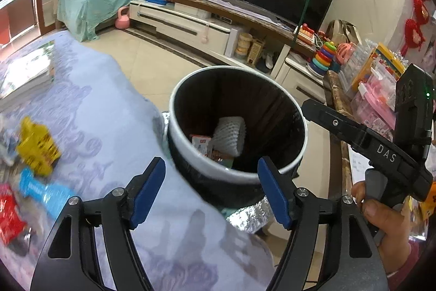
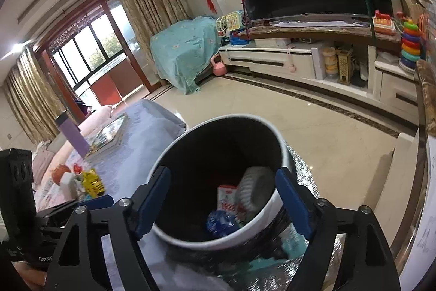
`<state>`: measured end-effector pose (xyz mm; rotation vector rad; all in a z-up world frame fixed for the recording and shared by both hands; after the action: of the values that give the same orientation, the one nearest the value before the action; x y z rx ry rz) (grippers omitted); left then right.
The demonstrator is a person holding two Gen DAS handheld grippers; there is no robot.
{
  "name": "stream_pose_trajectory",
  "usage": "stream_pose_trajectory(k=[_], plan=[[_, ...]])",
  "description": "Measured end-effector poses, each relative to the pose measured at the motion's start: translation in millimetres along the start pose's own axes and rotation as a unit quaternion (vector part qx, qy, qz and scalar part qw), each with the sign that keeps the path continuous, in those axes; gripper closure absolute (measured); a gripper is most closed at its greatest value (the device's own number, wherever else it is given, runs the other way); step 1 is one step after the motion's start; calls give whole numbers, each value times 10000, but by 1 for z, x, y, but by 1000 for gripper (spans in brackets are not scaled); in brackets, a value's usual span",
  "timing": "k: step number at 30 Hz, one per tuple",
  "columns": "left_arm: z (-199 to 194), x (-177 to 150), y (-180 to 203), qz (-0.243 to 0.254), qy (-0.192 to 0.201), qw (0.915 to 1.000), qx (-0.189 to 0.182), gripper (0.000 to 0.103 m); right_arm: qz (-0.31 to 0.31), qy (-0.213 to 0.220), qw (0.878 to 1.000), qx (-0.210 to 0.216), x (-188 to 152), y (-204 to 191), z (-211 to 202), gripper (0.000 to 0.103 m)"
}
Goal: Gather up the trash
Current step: 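Carry the foam net and blue bag over the bin and release both, then move both open tools back over the table toward the wrappers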
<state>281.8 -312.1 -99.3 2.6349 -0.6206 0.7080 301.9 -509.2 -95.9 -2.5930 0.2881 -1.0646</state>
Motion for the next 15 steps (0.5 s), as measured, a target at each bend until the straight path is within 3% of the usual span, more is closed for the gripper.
stream_pose_trajectory(k=[15], plan=[[-55, -41, -48, -472, 341, 9983, 11, 28, -152, -161, 9995, 236, -38, -50, -10, 16]])
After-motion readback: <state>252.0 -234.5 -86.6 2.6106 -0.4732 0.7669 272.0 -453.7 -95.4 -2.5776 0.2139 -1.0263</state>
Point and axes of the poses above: each gripper's, at about its wrist camera, not at the fingertips, and z roughly the way its jaws point, y to its right, x to its top, the point moved 10 cm from there along z, roughly the way its jaws point, and after that the axes turned 9 degrees about -y, right-handed, at the moved point
